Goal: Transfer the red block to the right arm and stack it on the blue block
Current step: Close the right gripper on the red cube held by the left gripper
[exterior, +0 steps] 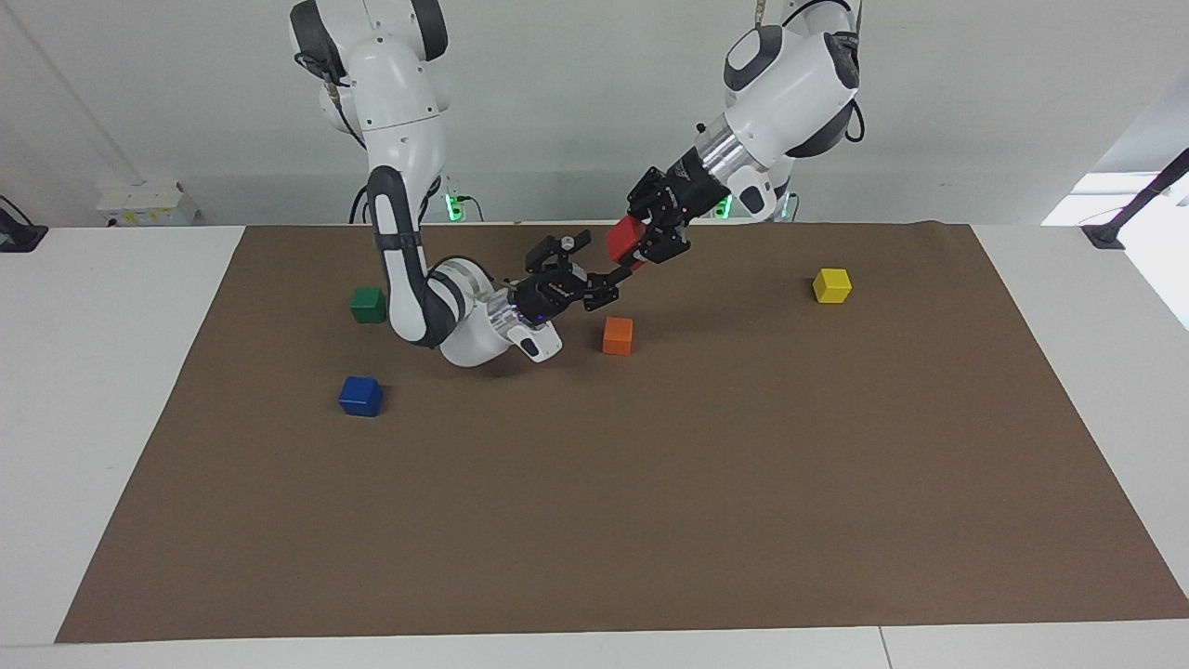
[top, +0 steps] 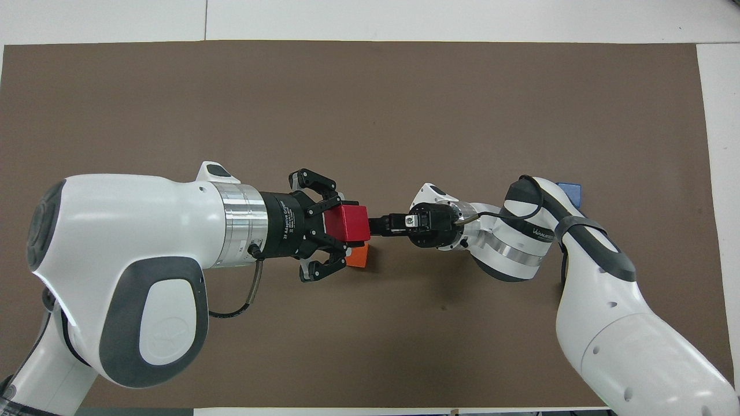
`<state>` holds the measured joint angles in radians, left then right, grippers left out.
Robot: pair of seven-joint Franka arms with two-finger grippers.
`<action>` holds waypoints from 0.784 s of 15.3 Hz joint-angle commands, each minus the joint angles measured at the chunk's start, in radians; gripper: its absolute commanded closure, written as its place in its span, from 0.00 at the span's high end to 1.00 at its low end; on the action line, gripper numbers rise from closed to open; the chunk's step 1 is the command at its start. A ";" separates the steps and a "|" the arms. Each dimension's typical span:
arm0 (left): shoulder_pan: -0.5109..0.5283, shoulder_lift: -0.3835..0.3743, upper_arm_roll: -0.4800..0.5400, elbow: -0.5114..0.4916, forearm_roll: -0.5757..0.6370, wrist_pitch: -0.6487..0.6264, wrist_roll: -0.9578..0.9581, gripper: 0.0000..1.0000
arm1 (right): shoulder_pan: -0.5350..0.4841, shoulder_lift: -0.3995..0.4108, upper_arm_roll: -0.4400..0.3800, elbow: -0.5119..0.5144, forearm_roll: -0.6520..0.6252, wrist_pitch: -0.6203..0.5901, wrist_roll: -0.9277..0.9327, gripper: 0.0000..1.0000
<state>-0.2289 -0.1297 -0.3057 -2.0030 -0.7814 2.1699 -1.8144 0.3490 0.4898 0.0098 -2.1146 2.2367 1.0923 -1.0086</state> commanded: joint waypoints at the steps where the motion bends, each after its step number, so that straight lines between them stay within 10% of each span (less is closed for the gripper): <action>1: -0.036 -0.036 0.008 -0.056 -0.035 0.053 -0.002 0.00 | 0.001 -0.005 0.010 0.010 0.024 0.024 0.024 1.00; 6: -0.046 -0.044 0.010 -0.069 -0.035 0.051 -0.005 0.00 | -0.005 -0.010 0.016 0.016 0.026 0.043 0.081 0.87; 7: -0.044 -0.044 0.008 -0.069 -0.035 0.050 -0.005 0.00 | -0.002 -0.010 0.016 0.016 0.026 0.044 0.078 0.76; 10: -0.043 -0.047 0.010 -0.069 -0.036 0.050 -0.008 0.00 | -0.002 -0.014 0.015 0.019 0.024 0.060 0.065 0.00; 12: -0.041 -0.047 0.010 -0.069 -0.036 0.047 -0.008 0.00 | -0.010 -0.014 0.013 0.021 0.017 0.078 0.073 0.00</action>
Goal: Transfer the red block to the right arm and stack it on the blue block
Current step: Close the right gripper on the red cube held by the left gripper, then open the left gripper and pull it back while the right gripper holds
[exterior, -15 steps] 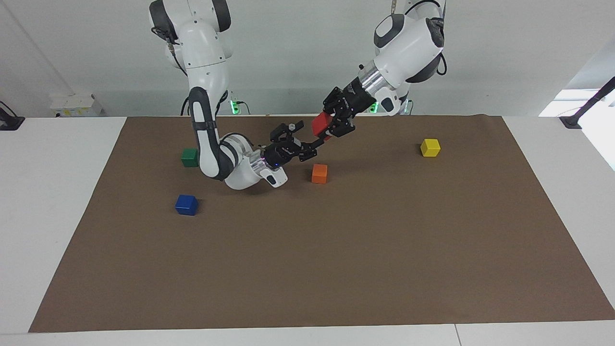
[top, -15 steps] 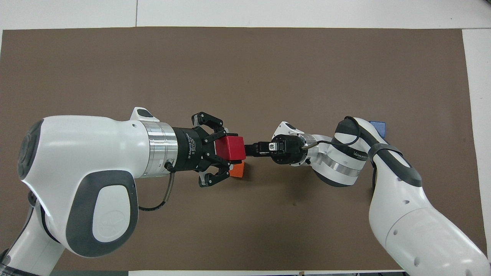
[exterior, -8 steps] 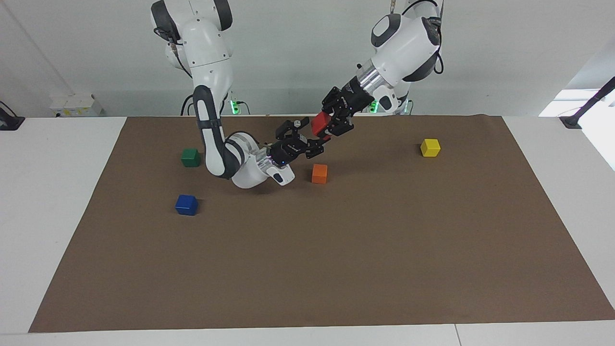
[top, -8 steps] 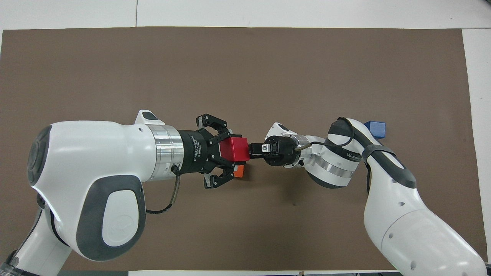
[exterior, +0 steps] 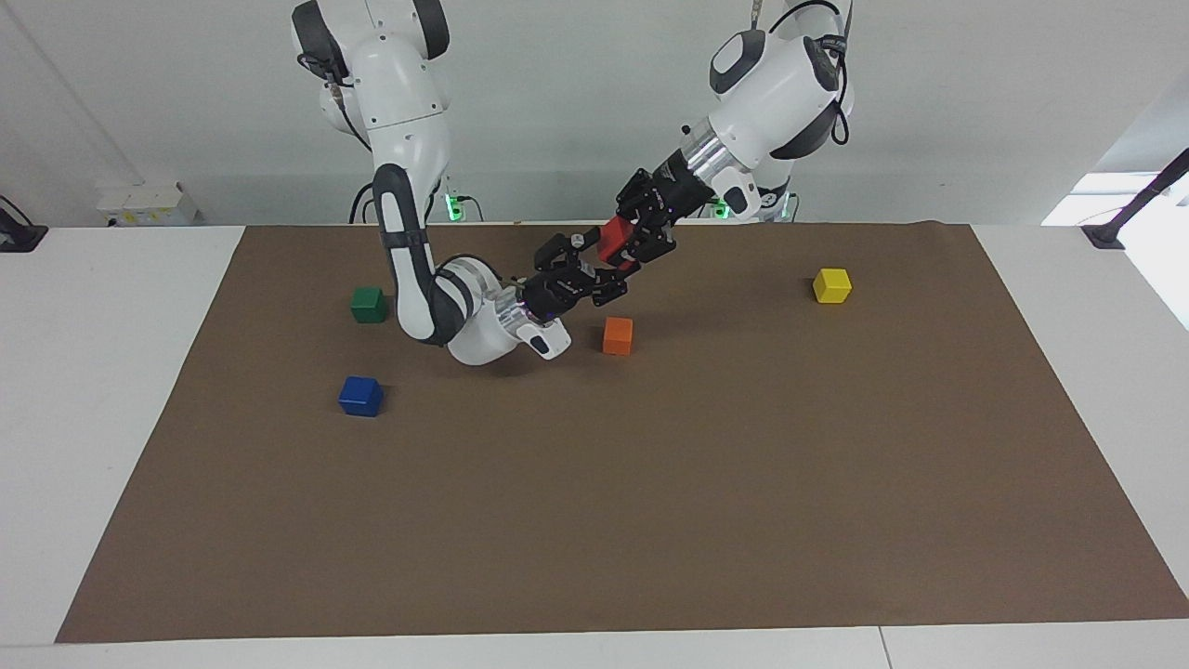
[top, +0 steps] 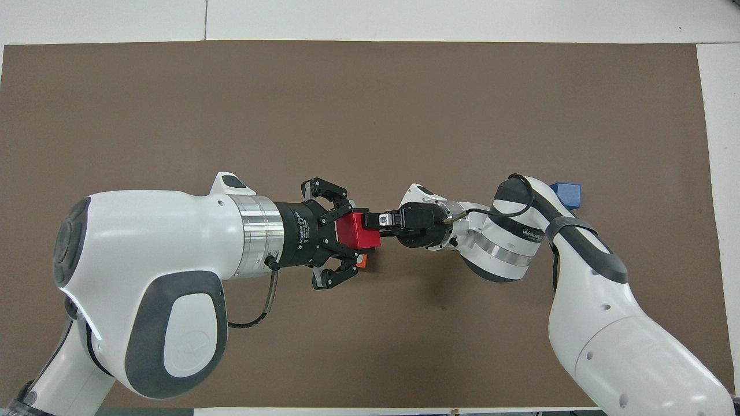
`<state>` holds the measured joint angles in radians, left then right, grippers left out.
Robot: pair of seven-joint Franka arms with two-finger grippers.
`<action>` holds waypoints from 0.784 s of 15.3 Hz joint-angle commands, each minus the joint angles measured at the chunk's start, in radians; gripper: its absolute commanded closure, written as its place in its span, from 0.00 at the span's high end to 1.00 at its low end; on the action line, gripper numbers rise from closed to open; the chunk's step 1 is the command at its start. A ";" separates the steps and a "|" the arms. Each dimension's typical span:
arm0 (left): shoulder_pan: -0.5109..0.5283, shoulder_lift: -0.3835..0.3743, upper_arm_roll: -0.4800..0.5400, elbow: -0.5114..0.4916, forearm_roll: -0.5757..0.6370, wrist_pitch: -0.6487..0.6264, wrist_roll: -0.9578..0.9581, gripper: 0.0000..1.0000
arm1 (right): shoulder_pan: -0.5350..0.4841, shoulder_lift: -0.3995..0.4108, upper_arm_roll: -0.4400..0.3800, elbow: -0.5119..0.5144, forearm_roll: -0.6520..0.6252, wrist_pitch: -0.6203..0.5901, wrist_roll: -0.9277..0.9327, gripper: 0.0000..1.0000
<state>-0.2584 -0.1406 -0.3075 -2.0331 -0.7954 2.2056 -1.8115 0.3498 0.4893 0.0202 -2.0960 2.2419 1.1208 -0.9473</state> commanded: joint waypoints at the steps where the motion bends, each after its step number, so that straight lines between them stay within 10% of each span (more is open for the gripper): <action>1: -0.012 -0.036 0.011 -0.039 -0.022 0.009 -0.011 0.00 | -0.011 -0.015 0.003 0.002 0.010 0.053 0.012 0.00; 3: -0.013 -0.037 0.014 -0.038 -0.021 0.002 -0.018 0.00 | -0.009 -0.028 0.004 0.002 0.011 0.054 0.013 0.00; 4: -0.015 -0.039 0.016 -0.033 -0.021 0.002 -0.041 0.99 | -0.012 -0.029 0.004 0.002 0.011 0.059 0.015 0.00; 12: 0.252 -0.159 0.022 -0.004 0.005 -0.258 0.116 1.00 | -0.018 -0.095 -0.003 -0.006 -0.001 0.097 0.068 0.00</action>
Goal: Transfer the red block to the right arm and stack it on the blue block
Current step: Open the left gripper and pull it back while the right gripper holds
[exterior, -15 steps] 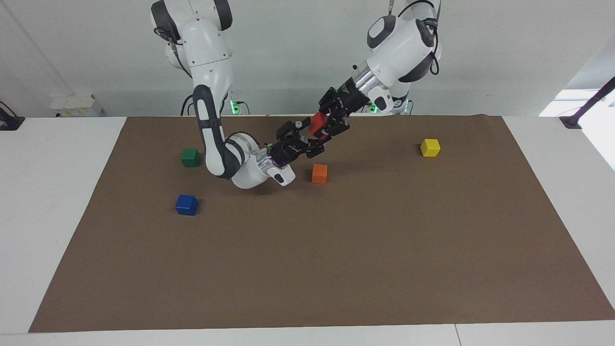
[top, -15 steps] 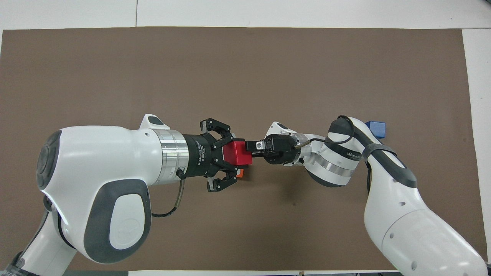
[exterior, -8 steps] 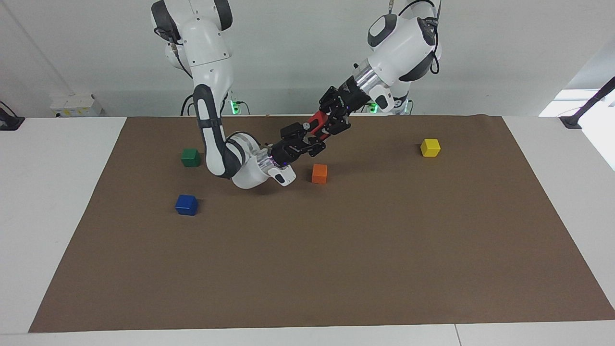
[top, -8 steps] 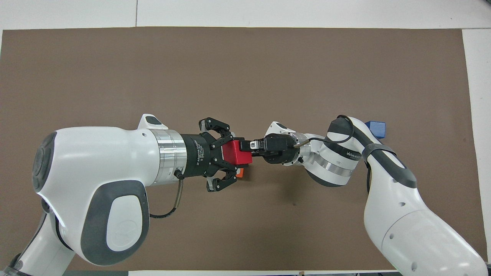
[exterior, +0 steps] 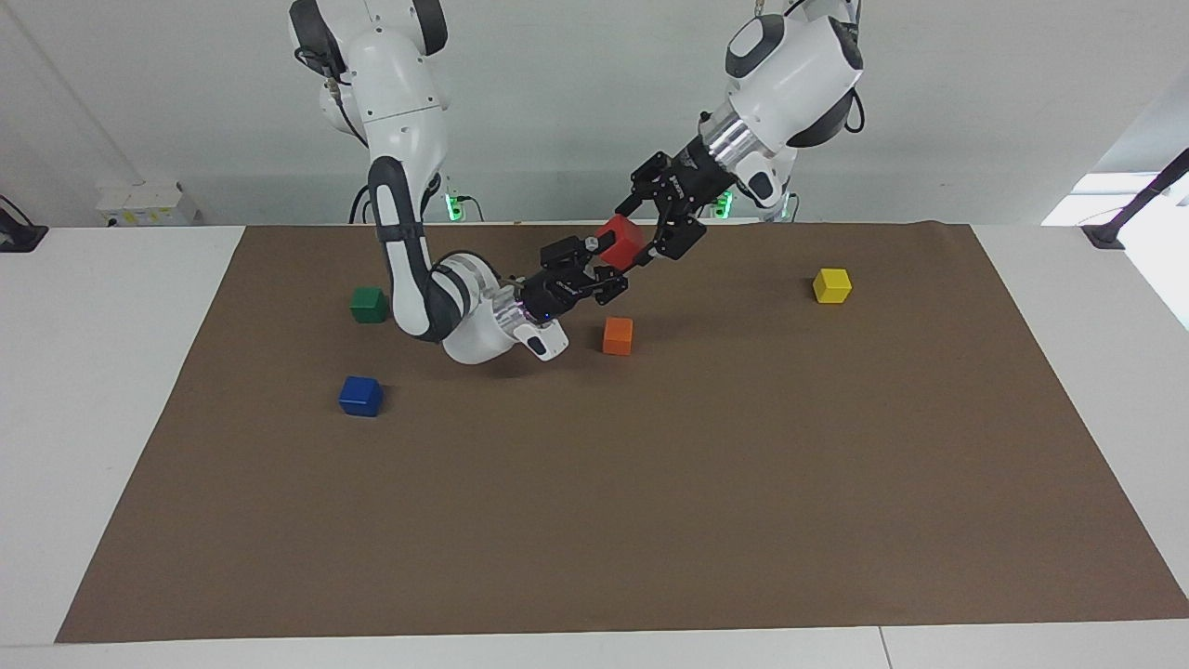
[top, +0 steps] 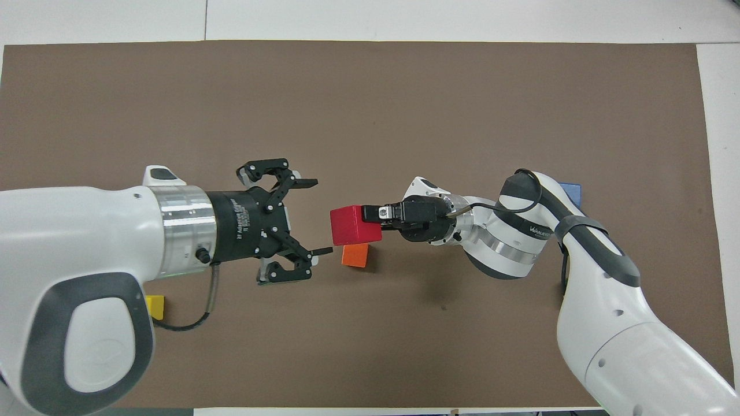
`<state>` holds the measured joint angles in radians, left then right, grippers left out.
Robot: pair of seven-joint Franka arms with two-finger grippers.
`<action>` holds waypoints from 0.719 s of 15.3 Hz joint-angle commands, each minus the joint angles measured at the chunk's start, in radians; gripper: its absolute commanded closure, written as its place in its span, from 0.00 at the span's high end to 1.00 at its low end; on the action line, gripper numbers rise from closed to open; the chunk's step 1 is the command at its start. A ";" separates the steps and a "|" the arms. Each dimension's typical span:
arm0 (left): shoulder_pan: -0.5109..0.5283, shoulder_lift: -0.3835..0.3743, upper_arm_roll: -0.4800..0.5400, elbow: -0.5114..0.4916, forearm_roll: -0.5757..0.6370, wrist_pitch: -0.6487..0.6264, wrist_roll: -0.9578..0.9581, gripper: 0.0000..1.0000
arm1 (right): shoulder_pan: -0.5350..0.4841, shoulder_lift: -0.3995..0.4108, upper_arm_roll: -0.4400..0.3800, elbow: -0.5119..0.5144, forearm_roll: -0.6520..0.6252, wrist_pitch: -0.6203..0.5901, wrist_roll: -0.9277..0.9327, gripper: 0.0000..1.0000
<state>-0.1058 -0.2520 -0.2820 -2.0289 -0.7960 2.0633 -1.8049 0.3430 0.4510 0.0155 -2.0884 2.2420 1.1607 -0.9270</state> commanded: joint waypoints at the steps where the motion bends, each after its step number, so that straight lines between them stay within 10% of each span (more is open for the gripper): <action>1: 0.142 -0.056 -0.003 -0.014 0.014 -0.138 0.189 1.00 | -0.024 -0.092 0.001 -0.021 -0.034 0.118 0.063 0.00; 11: 0.396 0.054 -0.006 0.036 0.467 -0.223 0.866 1.00 | -0.183 -0.350 -0.002 0.016 -0.641 0.488 0.328 0.00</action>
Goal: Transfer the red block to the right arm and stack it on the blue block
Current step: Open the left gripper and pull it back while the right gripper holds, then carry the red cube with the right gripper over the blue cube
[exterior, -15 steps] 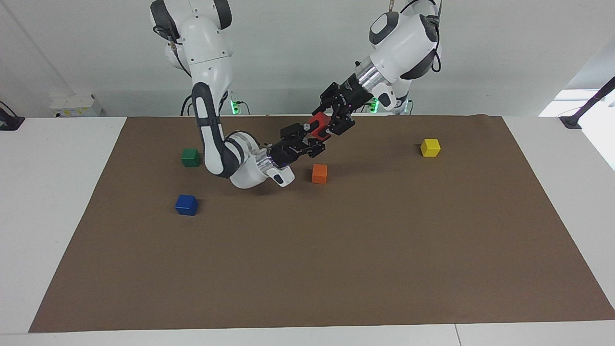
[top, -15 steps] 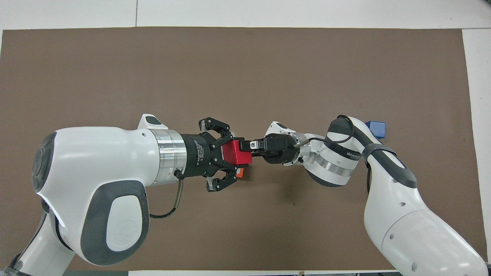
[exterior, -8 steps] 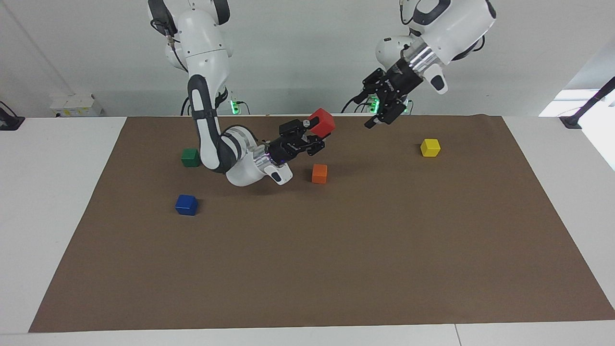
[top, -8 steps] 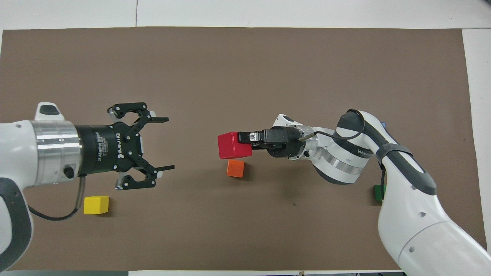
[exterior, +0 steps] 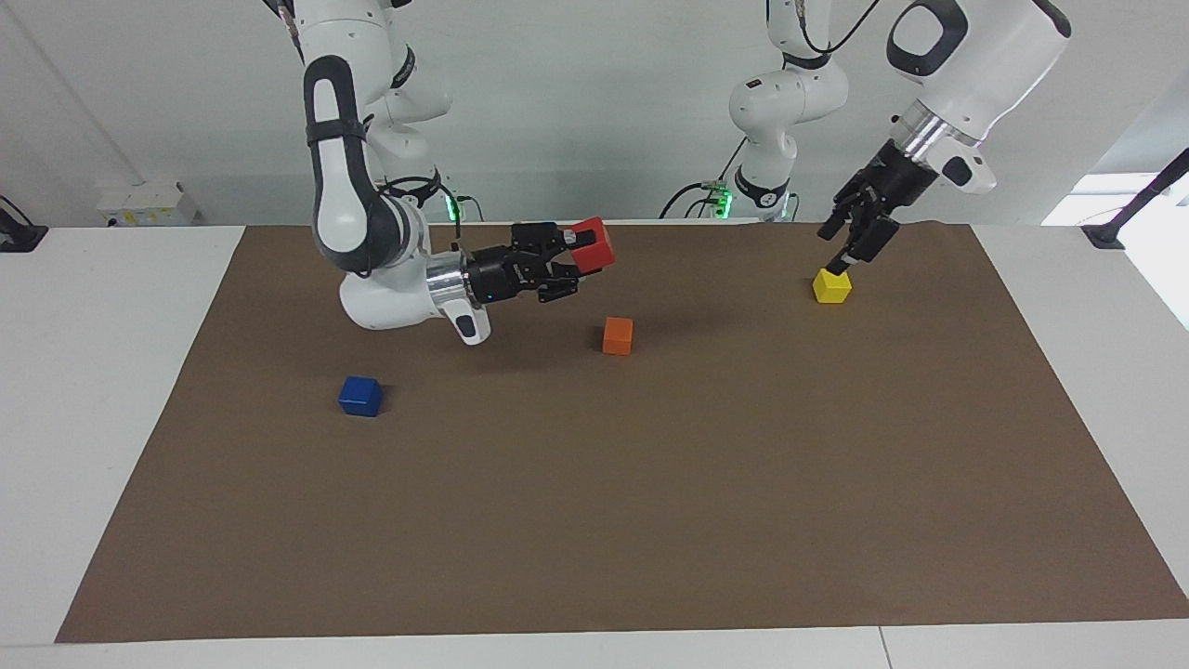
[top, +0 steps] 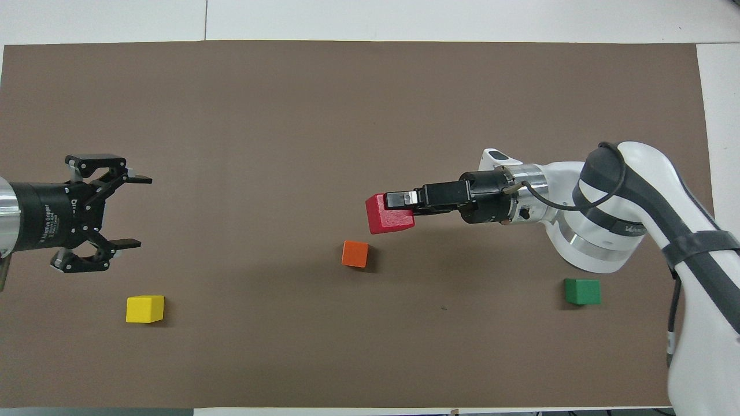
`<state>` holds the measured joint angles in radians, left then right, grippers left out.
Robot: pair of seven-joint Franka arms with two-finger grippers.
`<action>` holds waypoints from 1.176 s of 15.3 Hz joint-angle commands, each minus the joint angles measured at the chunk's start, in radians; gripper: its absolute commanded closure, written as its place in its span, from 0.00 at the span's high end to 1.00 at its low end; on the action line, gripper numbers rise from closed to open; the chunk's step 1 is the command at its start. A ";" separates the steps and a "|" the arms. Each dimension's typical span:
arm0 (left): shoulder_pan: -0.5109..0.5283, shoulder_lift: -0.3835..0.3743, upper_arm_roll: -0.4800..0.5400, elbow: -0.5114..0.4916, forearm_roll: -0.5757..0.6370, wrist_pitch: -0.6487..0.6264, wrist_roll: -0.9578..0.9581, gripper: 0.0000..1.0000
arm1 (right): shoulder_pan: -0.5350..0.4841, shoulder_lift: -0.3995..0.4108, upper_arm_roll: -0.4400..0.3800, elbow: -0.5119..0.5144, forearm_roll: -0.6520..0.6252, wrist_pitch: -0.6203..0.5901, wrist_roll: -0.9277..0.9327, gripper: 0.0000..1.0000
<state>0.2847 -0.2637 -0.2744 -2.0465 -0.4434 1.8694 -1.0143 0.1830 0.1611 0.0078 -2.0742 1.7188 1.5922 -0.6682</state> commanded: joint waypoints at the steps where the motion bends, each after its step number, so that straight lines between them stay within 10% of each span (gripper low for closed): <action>1: -0.001 0.099 -0.014 0.095 0.174 -0.030 0.088 1.00 | -0.034 -0.070 0.006 0.009 -0.177 0.067 0.084 0.00; 12: -0.027 0.471 -0.022 0.594 0.583 -0.371 0.699 1.00 | -0.137 -0.175 0.003 0.157 -1.120 0.091 0.413 0.00; 18: -0.082 0.378 -0.017 0.430 0.558 -0.377 0.778 1.00 | -0.158 -0.176 0.006 0.126 -1.570 0.213 0.548 0.00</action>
<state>0.2503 0.1837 -0.3007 -1.5122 0.1082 1.4945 -0.2467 0.0419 -0.0097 0.0013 -1.9194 0.2394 1.7254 -0.1698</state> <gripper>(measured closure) 0.000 0.436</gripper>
